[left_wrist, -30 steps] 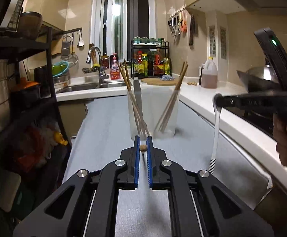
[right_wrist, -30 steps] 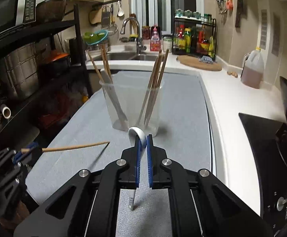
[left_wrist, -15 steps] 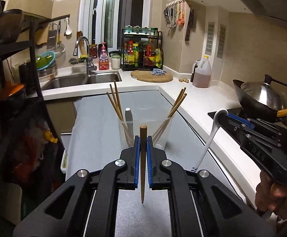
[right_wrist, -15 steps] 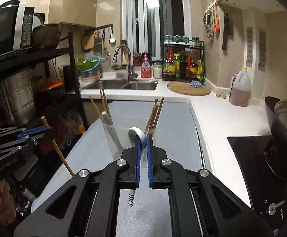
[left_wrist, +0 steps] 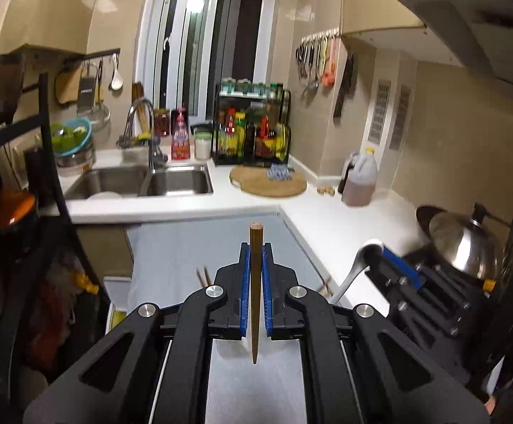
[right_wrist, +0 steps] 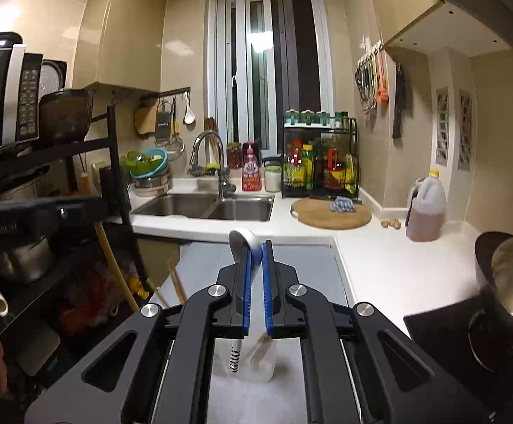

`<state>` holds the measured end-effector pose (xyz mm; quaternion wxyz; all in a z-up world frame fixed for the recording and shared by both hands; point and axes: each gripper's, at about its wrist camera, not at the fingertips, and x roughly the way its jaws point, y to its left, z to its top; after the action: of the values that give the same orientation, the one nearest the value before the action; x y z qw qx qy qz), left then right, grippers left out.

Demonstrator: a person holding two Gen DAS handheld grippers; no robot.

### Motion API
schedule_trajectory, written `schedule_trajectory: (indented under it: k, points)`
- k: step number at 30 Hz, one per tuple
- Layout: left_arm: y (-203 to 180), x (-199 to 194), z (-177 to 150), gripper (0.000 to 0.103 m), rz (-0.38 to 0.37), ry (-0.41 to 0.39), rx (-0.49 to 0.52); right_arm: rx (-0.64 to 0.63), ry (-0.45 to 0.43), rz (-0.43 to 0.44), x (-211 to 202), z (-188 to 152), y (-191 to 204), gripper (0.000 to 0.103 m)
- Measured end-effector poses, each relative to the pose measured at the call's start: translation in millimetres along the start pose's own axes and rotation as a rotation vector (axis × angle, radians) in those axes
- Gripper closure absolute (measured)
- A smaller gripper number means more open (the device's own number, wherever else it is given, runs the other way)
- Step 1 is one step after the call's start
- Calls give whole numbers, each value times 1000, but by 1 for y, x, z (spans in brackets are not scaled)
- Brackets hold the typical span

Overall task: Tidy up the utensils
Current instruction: 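Lift the left tool's chopstick over the container while the right tool carries the spoon, then open the left tool over the container while the right tool releases the spoon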

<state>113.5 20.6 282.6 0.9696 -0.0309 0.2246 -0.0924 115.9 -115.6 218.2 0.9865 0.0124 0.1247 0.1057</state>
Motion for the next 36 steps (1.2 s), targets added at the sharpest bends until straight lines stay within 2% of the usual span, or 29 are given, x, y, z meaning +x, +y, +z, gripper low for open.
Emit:
schedule_trajectory:
  k: [4,7,15,18,19,20,21,23,24,29,34,36]
  points:
    - [-3,25,21,96,14,-37,17,-8,-13,-19,30,10,-2,97]
    - [-3,62,20,96,18,-5,27,-8,6,-22,53,5,-4,97]
    - [9,136,-32,96,23,125,22,-4,78,-26,106,-35,-11,97]
    - [13,149,-51,96,24,163,17,-7,118,-24,118,-50,-10,94]
    - [13,152,-56,96,26,171,18,-18,105,-38,117,-54,-9,93]
    - [13,152,-59,95,32,173,21,-40,94,-51,116,-55,-6,93]
    - [12,152,-61,90,37,171,24,-50,94,-45,115,-56,-4,89]
    - [11,148,-60,77,44,160,25,-57,101,-31,113,-55,-1,75]
    - [11,144,-59,77,47,153,24,-62,96,-37,111,-54,1,70]
    - [9,120,-52,74,43,117,11,-64,77,-47,96,-47,3,68]
    - [10,86,-51,59,60,57,-2,-69,47,-50,67,-43,7,61]
    - [12,70,-55,50,67,30,-8,-64,34,-49,52,-46,6,58]
